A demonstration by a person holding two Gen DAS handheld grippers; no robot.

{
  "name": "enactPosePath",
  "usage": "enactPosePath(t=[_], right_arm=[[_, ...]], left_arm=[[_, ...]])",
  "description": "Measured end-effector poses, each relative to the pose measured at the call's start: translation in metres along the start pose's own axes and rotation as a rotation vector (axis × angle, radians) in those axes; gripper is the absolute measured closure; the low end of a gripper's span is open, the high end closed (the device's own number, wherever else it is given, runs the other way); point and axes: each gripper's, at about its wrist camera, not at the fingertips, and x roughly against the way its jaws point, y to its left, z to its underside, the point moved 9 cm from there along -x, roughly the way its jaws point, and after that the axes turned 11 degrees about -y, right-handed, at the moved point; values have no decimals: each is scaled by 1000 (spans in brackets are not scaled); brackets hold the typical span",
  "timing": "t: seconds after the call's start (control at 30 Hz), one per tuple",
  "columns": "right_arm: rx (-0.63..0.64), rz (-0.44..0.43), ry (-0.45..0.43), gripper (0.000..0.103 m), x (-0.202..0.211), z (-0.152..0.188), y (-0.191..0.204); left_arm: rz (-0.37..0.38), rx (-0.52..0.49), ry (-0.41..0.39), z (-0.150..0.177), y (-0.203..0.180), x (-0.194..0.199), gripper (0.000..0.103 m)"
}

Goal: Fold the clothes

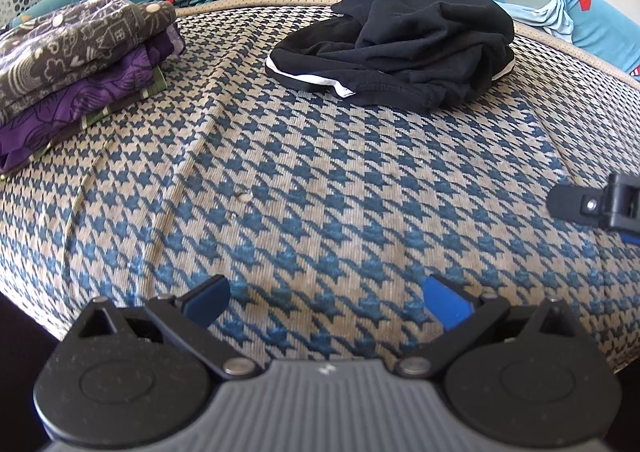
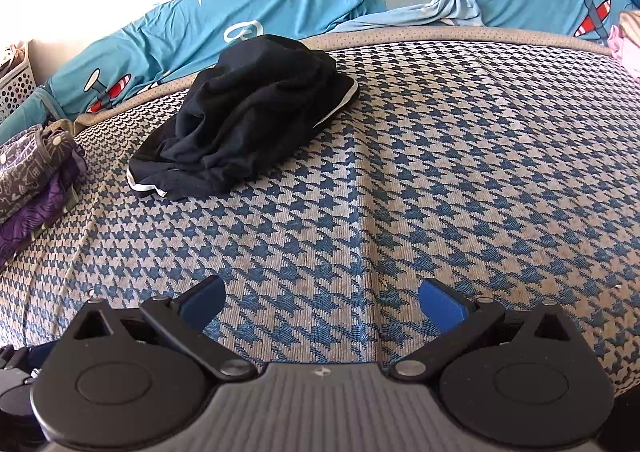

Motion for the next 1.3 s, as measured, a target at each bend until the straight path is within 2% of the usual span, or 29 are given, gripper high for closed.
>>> enactPosePath(t=[0.2, 0.83, 1.3], right_arm=[[-29, -6, 60, 0, -1, 5, -2], [-52, -14, 51, 0, 9, -2, -11], [-43, -43, 60, 0, 10, 1, -8]], left_arm=[[-9, -23, 7, 3, -5, 6, 0], [-11, -90, 5, 8, -28, 25, 0], [-11, -92, 9, 10, -30, 31, 0]])
